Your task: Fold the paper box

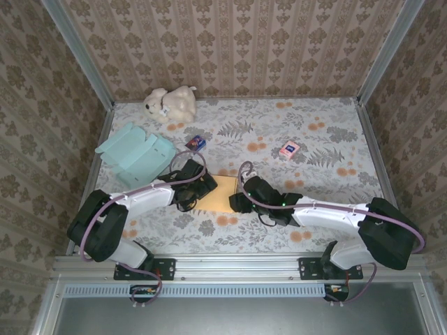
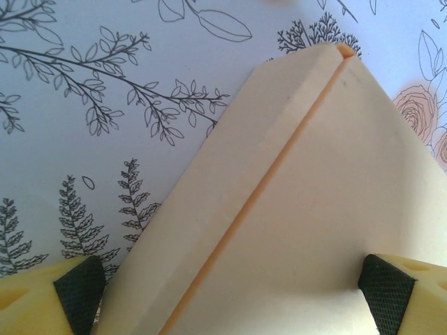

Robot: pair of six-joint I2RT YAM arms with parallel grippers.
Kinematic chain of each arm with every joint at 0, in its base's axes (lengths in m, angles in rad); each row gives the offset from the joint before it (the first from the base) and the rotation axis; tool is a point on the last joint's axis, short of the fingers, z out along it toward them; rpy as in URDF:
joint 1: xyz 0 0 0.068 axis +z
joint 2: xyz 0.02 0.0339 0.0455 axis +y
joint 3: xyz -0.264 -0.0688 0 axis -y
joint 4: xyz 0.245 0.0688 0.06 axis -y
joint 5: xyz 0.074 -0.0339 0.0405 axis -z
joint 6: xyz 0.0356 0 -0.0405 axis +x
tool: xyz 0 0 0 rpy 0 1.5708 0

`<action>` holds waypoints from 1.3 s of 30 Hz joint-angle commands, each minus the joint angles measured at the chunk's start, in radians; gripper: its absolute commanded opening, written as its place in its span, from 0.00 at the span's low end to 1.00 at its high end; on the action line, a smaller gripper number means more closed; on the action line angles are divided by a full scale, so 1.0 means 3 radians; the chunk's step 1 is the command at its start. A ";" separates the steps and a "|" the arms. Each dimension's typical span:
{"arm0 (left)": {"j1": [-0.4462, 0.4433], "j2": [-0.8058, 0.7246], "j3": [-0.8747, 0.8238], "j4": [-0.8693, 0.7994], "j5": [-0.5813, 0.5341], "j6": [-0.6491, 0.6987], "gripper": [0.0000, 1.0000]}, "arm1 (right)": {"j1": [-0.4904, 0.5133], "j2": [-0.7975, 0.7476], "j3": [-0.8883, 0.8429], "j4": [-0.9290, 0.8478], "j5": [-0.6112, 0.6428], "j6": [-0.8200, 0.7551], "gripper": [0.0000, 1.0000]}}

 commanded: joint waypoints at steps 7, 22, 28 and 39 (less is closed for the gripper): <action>-0.0053 0.0175 -0.0150 -0.0323 -0.0151 -0.0086 0.97 | 0.0175 0.0212 -0.0165 0.0267 -0.0060 0.0453 0.47; -0.0076 0.0167 -0.0155 -0.0345 -0.0170 -0.0089 0.96 | 0.0213 0.0508 -0.0140 0.0550 -0.0305 0.0589 0.42; -0.0082 0.0167 -0.0162 -0.0340 -0.0181 -0.0102 0.96 | 0.0224 0.0499 -0.0149 0.0578 -0.0379 0.0587 0.38; -0.0087 0.0188 -0.0161 -0.0339 -0.0194 -0.0107 0.96 | 0.0303 0.0564 -0.0155 0.0568 -0.0100 0.0387 0.34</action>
